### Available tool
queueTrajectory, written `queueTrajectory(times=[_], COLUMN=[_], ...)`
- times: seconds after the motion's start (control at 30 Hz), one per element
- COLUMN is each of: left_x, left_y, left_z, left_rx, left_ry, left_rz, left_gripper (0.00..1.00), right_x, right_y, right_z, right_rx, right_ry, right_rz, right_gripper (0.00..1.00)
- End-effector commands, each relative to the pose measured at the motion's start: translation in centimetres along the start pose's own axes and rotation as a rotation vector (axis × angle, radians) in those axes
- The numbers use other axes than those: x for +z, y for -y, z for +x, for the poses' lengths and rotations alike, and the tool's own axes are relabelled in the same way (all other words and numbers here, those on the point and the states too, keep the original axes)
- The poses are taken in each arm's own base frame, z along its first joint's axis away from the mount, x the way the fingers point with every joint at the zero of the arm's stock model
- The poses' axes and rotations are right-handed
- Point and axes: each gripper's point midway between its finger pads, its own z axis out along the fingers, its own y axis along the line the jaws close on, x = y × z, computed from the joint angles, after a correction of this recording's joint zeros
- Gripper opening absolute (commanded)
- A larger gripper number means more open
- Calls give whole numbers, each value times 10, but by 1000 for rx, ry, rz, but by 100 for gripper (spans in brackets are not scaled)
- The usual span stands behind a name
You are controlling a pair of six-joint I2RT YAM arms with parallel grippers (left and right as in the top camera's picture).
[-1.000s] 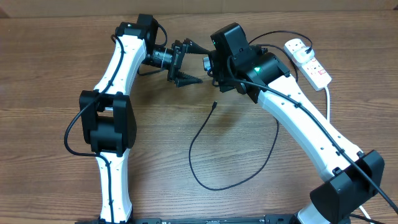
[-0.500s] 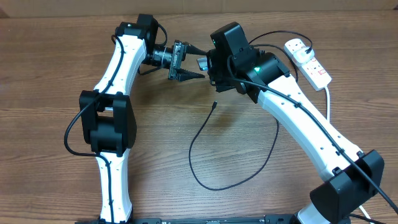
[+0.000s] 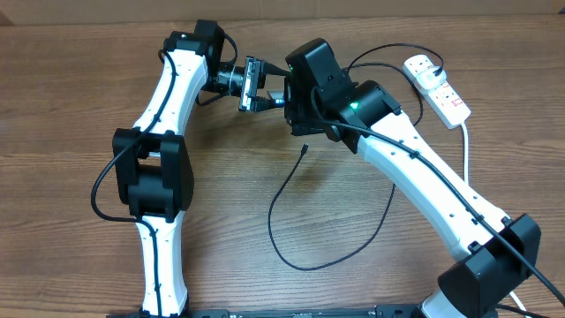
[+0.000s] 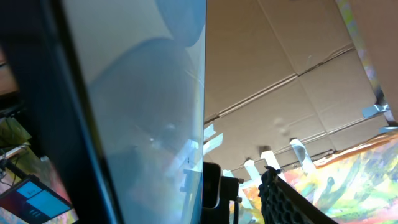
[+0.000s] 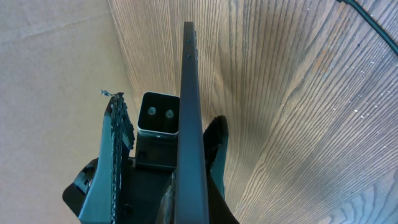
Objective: Plug charger to phone and switch on socket
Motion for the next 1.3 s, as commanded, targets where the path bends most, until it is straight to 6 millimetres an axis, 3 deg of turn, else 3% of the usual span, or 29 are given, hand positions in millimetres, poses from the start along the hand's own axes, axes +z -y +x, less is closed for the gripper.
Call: queueTrajectory(times=[0.0, 0.17, 0.6, 1.27], left_x=[0, 0, 0, -13], left_y=[7, 7, 7, 8], left_z=[8, 7, 7, -6], left_rx=[0, 0, 1, 30], left_ry=[-23, -20, -20, 44], left_rz=[16, 14, 14, 13], left_gripper=[51, 45, 42, 35], right_x=[-6, -6, -7, -8], right_y=[-13, -15, -27, -27], right_z=[1, 2, 3, 6], right_rx=[29, 29, 31, 30], right_ry=[4, 1, 2, -15], right_rz=[-49, -55, -109, -105], right_gripper=[4, 4, 4, 4])
